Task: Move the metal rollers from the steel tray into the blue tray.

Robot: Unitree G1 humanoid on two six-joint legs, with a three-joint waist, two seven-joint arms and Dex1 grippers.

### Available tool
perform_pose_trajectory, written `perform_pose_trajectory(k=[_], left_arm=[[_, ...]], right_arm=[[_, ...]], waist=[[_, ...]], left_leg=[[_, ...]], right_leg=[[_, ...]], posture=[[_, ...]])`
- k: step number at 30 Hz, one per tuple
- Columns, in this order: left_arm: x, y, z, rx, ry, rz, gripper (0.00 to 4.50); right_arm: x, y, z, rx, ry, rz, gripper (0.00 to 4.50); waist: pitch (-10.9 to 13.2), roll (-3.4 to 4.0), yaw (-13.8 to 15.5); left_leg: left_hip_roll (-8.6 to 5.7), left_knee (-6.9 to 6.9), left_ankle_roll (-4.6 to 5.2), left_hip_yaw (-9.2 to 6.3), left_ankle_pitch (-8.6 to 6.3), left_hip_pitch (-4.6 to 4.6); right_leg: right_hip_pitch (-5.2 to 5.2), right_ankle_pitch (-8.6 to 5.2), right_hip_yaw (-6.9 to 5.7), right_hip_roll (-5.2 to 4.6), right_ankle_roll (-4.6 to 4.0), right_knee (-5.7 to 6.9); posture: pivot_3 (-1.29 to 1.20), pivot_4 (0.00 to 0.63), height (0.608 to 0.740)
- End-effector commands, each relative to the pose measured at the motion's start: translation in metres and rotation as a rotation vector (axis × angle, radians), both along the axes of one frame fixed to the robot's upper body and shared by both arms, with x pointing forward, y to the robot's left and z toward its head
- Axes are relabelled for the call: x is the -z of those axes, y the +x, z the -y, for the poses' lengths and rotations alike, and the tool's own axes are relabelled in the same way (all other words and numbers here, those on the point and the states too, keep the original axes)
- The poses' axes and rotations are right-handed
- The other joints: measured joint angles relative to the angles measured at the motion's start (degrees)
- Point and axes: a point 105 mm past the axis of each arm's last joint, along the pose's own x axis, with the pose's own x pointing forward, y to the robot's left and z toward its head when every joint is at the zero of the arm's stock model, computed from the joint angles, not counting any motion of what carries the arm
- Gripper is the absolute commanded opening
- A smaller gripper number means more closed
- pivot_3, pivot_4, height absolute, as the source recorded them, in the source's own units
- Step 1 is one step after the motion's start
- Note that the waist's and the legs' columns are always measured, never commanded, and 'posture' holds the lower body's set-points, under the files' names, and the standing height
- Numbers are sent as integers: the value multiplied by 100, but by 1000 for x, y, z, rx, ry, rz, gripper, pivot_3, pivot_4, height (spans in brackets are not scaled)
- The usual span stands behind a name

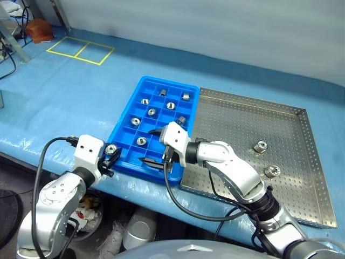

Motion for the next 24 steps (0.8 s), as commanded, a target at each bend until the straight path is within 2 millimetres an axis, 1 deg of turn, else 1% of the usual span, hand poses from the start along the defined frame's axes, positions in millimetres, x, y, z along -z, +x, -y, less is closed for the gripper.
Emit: perform_pose_trajectory(k=[1, 3, 5, 9, 10, 14, 16, 20, 21, 24], left_arm=[[-12, 2, 3, 25, 8, 40, 1714], [-11, 3, 8, 50, -4, 32, 2467], [-11, 5, 10, 60, -12, 32, 2999], [-17, 10, 13, 70, -25, 59, 4391], [-22, 13, 14, 67, -37, 85, 4450], [-49, 23, 24, 99, -139, 195, 4450], [-56, 27, 30, 128, -159, 222, 4450], [-59, 36, 42, 192, -162, 232, 4450], [-59, 39, 46, 209, -163, 232, 4450], [-59, 52, 60, 251, -172, 242, 4450]], right_arm=[[-14, -4, 1, 2, 39, 48, 4500], [-14, -3, 3, 11, 38, 49, 4500], [-14, -3, 4, 21, 39, 48, 4500], [-14, -3, 7, 40, 41, 48, 4500], [-14, -3, 8, 45, 41, 49, 4500], [-16, -4, 16, 86, 52, 50, 4500], [-16, -4, 24, 120, 52, 46, 4500], [-14, -3, 42, 207, 46, 40, 4500], [-14, -2, 47, 233, 45, 40, 4500], [-14, -1, 65, 343, 45, 41, 4500]], waist=[[0, 0, 44], [0, 0, 77], [0, 0, 98], [0, 0, 124], [0, 0, 122], [0, -1, 119], [-1, -2, 112], [-1, -2, 34], [-1, -2, -7], [-2, -2, -144]], left_leg=[[0, -2, -2, 0, -1, 0], [-1, -4, -6, 0, -2, -1], [-1, -4, -11, 1, -4, -1], [-2, -4, -19, 1, -5, -2], [-2, -3, -22, 2, -5, -2], [1, -1, -30, 1, -3, -5], [0, -1, -32, 1, -2, -5], [-3, -1, -33, 2, -2, -5], [-4, 0, -33, 2, -2, -6], [-5, 4, -32, -1, -2, -6]], right_leg=[[-1, 0, -1, 2, 1, 0], [-3, 0, -1, 5, 1, -1], [-4, -1, 0, 10, -1, -1], [-4, -2, -1, 21, 0, -4], [-4, -2, 0, 26, 0, -5], [-2, -2, -4, 35, -2, -4], [-1, -2, -4, 37, -3, -3], [2, -1, -2, 38, -4, -5], [2, -1, -2, 39, -5, -5], [6, -4, -2, 40, -9, -6]], posture=[[481, 150, 740], [442, 150, 740], [442, 150, 740], [411, 150, 740], [411, 150, 740], [386, 150, 740], [372, 150, 740], [316, 150, 740], [266, 150, 740], [203, 150, 740]])
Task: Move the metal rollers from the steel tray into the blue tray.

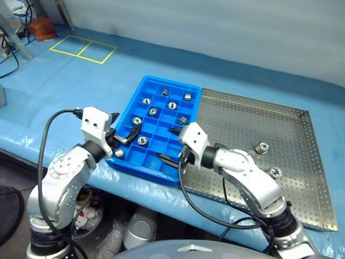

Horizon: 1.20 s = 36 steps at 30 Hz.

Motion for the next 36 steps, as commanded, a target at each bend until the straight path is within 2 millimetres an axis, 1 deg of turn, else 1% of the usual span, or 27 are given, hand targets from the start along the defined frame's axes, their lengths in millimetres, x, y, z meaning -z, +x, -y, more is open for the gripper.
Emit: perform_pose_trajectory(k=[1, 3, 7, 11, 13, 17, 19, 21, 26, 28, 30, 33, 36], left_arm=[[-8, 12, 18, 56, -12, 53, 4450], [-6, 17, 28, 83, 0, 59, 4450], [-2, 25, 53, 191, 5, 69, 4450], [5, 28, 76, 283, 2, 63, 4450], [8, 27, 86, 324, -10, 58, 4450], [10, 28, 99, 342, -43, 83, 4450], [11, 28, 101, 341, -47, 109, 4450], [17, 24, 105, 365, -50, 107, 4450], [27, 8, 113, 422, -68, 78, 4450], [29, 3, 116, 446, -62, 74, 4450], [33, -6, 120, 499, -43, 64, 4450], [36, -17, 124, 552, -43, 41, 4450], [36, -21, 126, 560, -63, 24, 4450]], right_arm=[[-14, -1, 18, 107, 25, 50, 4500], [-14, -2, 28, 171, 31, 48, 4500], [-9, -4, 56, 356, 28, 32, 4500], [-5, -10, 79, 503, 29, 16, 4500], [-3, -13, 89, 576, 28, 8, 4500], [3, -17, 111, 744, 33, -11, 4500], [4, -17, 120, 817, 41, -14, 4500], [6, -16, 129, 903, 56, -24, 4500], [15, -10, 148, 1081, 72, -69, 4500], [19, -3, 154, 1149, 91, -98, 4500], [23, 8, 152, 1181, 127, -140, 4500], [23, 28, 140, 1172, 128, -149, 4500], [21, 46, 134, 1183, 145, -142, 4500]], waist=[[0, 0, -123], [-1, -1, -307], [-1, -2, -774], [-1, -2, -1304], [-2, -1, -1529], [-2, 0, -1842], [-2, 0, -1923], [-5, 5, -1974], [-8, 10, -1988], [-9, 9, -1981], [-9, 10, -1985], [-9, 11, -1978], [-9, 12, -1972]], left_leg=[[0, 2, 0, -1, 0, 0], [-1, 4, 1, 0, 0, 0], [0, 4, 3, -6, 0, 0], [4, 0, 3, -10, 0, 4], [3, -4, 3, -14, 0, 13], [6, -4, 2, -10, 1, 24], [8, -3, -1, -8, 3, 28], [10, -4, -6, -5, 7, 33], [20, -3, -5, 3, 8, 35], [19, -1, -2, 4, 10, 33], [20, 0, 3, 8, 13, 34], [19, -1, 9, 15, 16, 34], [19, -1, 10, 17, 17, 34]], right_leg=[[3, -5, 0, 0, -10, -1], [5, -9, 4, 0, -19, -3], [11, 6, 7, -5, -42, -5], [11, 7, 15, -6, -41, -3], [12, 18, 23, -4, -21, 3], [11, 18, 31, 6, -20, 15], [11, 18, 35, 10, -18, 20], [11, 11, 40, 14, 1, 23], [9, 11, 52, 10, 9, 27], [9, 11, 54, 7, 8, 25], [9, 11, 59, 3, 6, 25], [7, 17, 68, 1, -4, 24], [5, 26, 69, 1, -18, 24]], posture=[[203, 150, 740], [139, 150, 740], [61, 150, 740], [-9, 150, 740], [-44, 150, 740], [-89, 150, 740], [-94, 150, 740], [-96, 150, 740], [-75, 150, 740], [-58, 150, 740], [-40, 150, 740], [-20, 150, 740], [-2, 150, 740]])
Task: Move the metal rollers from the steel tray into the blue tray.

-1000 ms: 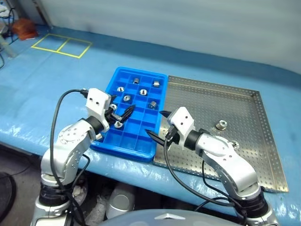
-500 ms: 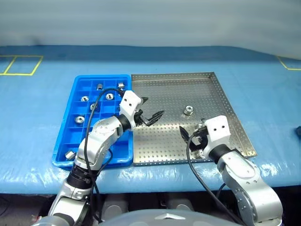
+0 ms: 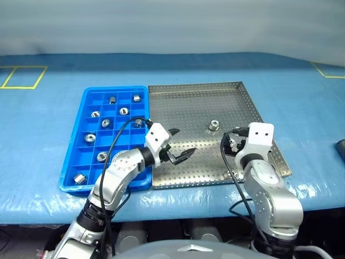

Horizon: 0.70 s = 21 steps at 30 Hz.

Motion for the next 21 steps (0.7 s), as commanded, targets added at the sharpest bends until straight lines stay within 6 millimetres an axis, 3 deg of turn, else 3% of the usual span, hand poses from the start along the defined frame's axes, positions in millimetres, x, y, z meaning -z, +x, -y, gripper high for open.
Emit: perform_pose_trajectory(k=[1, 5, 10, 21], left_arm=[[-15, -8, 6, 29, -42, 33, 4450], [-16, -11, 7, 27, -43, 33, 4450], [-18, -17, 7, 27, -50, 27, 4450], [-17, -18, 5, 14, -54, 26, 4450]], right_arm=[[-8, 20, -5, 19, 0, 40, 4500], [-9, 45, -17, -23, -27, 35, 4500], [-2, 65, -16, -24, -57, 9, 4500], [19, 87, -6, 46, -19, -42, 4500]], waist=[[-1, 1, 12], [-1, 1, 47], [-1, 1, 97], [0, 2, 149]], left_leg=[[-1, -2, 0, 0, 0, -1], [-7, -4, 1, -1, 0, -2], [-8, -13, 1, -1, 0, -3], [-9, -16, 1, 0, 0, -3]], right_leg=[[-1, 1, 0, 0, 2, 0], [-1, 15, -1, 1, 25, -3], [-3, 15, -1, 0, 25, -5], [-3, 16, -2, 0, 24, -6]], posture=[[-2, 150, 740], [26, 150, 740], [67, 150, 740], [98, 150, 740]])
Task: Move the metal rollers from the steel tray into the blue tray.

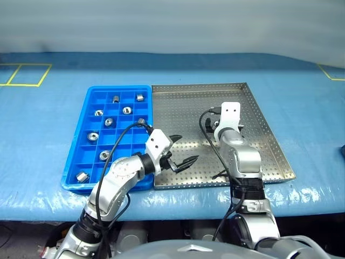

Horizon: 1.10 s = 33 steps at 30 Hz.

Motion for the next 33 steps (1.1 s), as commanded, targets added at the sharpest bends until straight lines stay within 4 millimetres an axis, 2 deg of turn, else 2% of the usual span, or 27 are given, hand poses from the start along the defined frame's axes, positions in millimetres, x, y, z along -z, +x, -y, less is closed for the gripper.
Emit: perform_pose_trajectory(k=[1, 4, 10, 13, 17, 24, 28, 33], left_arm=[[-16, -3, 4, 15, -38, 56, 4482], [-17, -1, 3, -3, -49, 64, 4500], [-16, 1, 3, -19, -54, 69, 4500], [-16, 4, 0, -52, -51, 79, 4500], [-17, 6, -1, -72, -58, 84, 4500], [-28, 15, -13, -146, -95, 154, 4500], [-35, 20, -26, -192, -91, 206, 4500], [-40, 23, -48, -261, -70, 247, 4500]], right_arm=[[-5, 7, 2, 30, 30, 35, 4318], [0, 7, 2, 38, 51, 19, 3621], [2, 3, -7, 0, 45, 12, 1728], [-7, 2, -16, -57, 28, 32, 1726], [-30, -1, -28, -162, 1, 93, 1726], [-77, -18, -69, -550, -94, 221, 1726], [-91, -26, -87, -686, -130, 256, 1726], [-100, -26, -103, -742, -133, 285, 1726]], waist=[[0, 0, 1], [0, 1, -1], [0, 1, 13], [0, 2, 12], [3, 7, 16], [5, 9, 86], [4, 9, 110], [5, 9, 187]], left_leg=[[0, -1, 0, 0, 0, 0], [0, -3, 0, 1, 0, -1], [0, -3, 0, 0, 0, 1], [1, -3, 0, 0, 0, 0], [2, -5, 0, 0, 0, -2], [1, -5, 1, -1, 0, -1], [0, -5, 0, -4, 0, -1], [-1, -2, 0, -3, 0, -1]], right_leg=[[0, 0, 0, 0, 0, 0], [-1, 0, 1, 0, 0, 0], [0, 0, 0, 0, 0, 1], [0, 0, 1, 0, 0, 0], [-4, 0, 1, 0, 0, 1], [-3, 0, -2, 0, 0, -2], [-2, -2, -6, 5, -2, -2], [-2, -1, -7, 4, -2, -1]], posture=[[98, 150, 740], [98, 150, 740], [123, 150, 740], [123, 150, 740], [123, 150, 740], [126, 150, 740], [135, 150, 740], [208, 150, 740]])
